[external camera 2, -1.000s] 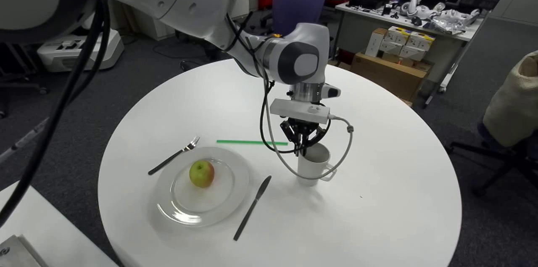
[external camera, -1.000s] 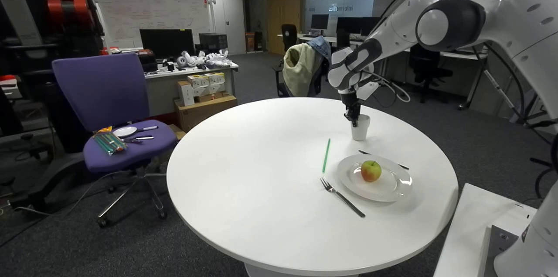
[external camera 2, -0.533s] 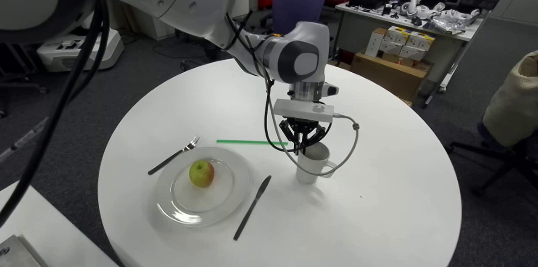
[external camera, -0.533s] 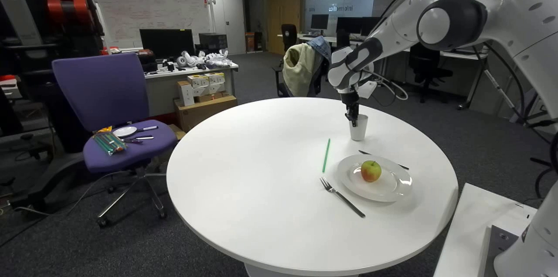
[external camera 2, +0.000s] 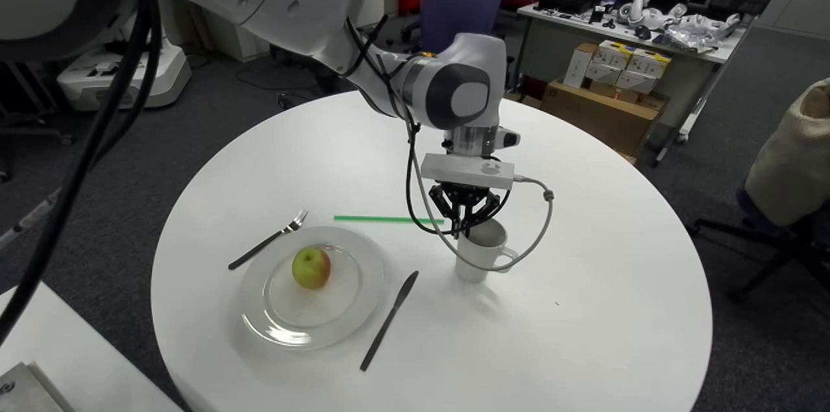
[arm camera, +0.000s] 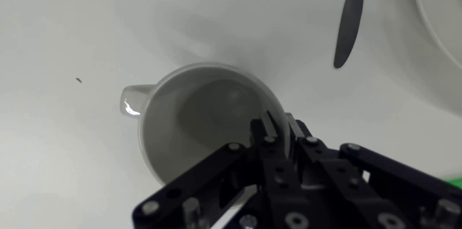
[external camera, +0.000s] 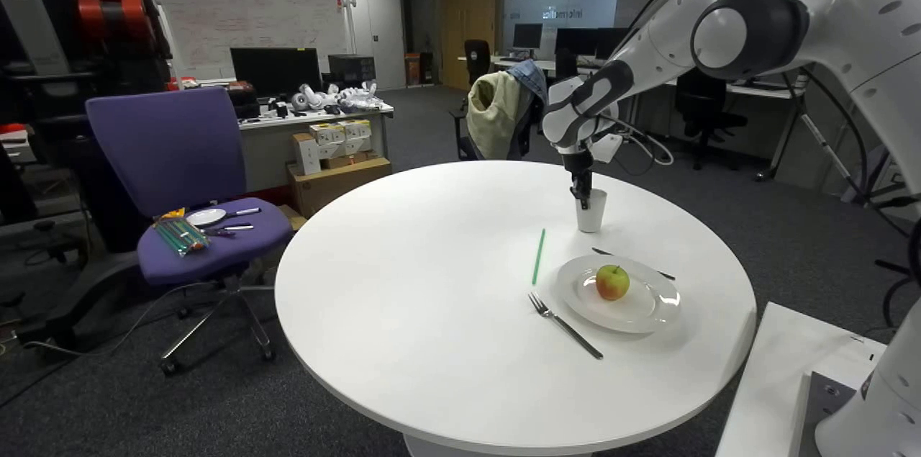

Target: Move the mug forward

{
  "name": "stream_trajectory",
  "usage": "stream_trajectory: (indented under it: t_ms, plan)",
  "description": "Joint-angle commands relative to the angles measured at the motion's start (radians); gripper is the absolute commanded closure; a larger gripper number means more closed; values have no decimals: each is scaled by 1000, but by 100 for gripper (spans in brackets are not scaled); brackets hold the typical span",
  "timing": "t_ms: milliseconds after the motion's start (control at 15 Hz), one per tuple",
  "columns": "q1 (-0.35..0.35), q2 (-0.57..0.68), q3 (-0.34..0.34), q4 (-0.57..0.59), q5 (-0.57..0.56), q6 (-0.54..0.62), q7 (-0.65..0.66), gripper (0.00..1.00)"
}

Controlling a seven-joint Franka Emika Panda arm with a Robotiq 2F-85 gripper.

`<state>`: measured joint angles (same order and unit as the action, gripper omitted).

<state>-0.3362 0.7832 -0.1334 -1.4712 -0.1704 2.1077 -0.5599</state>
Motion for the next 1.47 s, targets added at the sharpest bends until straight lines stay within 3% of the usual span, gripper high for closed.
stream_trajectory:
  t_ms: [0,667,1400]
  plan:
    - [-21,-99,21,-141,3,73,-21,98]
    - [-51,-257,36,-398,36,242,-66,98]
    - [-84,-372,18,-592,55,385,-141,98]
